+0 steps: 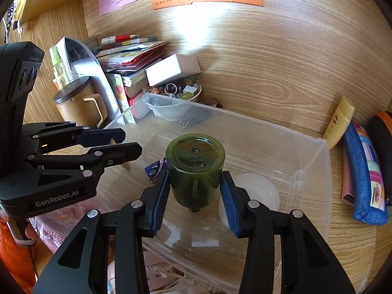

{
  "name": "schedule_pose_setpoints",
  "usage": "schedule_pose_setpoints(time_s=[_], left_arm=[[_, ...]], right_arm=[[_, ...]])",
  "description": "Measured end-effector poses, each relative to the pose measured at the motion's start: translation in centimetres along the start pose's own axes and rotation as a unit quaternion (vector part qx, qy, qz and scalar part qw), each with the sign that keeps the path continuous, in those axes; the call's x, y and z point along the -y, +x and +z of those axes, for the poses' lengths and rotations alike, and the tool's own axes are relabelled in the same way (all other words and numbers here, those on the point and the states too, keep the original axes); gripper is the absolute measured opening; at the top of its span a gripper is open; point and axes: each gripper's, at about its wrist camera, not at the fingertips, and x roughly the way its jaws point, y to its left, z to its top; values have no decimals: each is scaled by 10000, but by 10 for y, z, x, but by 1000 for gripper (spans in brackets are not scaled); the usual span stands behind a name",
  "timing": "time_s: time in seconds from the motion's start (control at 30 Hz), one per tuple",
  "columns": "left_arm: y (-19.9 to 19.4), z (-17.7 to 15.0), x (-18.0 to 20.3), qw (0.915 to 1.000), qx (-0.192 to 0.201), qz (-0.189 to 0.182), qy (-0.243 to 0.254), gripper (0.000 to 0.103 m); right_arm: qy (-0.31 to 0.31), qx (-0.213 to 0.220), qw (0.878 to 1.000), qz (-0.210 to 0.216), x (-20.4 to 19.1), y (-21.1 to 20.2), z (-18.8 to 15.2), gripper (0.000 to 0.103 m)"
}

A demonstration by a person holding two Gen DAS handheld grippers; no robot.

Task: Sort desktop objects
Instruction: 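Open both grippers to release the seashell and green bottle into the clear box, then withdraw both grippers from the clear box back toward the remaining items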

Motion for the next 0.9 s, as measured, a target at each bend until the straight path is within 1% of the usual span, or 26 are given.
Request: schedule_pose_setpoints(time_s=[0.3, 0.37, 0.43, 0.47, 0.53, 0.6, 0.73, 0.9], left_arm=[[-4, 0, -1, 10000, 72, 64, 1, 32], [-6, 0, -2, 9999, 86, 74, -17, 33], [-8, 1, -4, 9999, 123, 63, -56, 34], [-10, 1, -6, 9998, 151, 51, -87, 34], [-13, 1, -8, 9997, 185, 36, -126, 36], [-15, 2, -9, 9996, 232, 37, -149, 42], [-20, 2, -9, 9994, 306, 27, -146, 44], [-26, 2, -8, 9988, 460, 98, -141, 61]], right_arm=[[-91, -125, 9999, -12, -6, 3, -1, 39], [-120, -135, 9998, -37, -7, 3, -2, 44], [-122, -117, 9998, -97, -7, 3, -2, 52], [-124, -108, 9998, -111, -7, 2, -2, 53], [-121, -86, 9998, -161, -7, 2, -1, 54], [-108, -89, 9998, -172, -6, 1, 0, 56], [-71, -63, 9996, -257, -5, -2, 0, 65], [-47, -9, 9992, -387, -3, -10, 0, 75]])
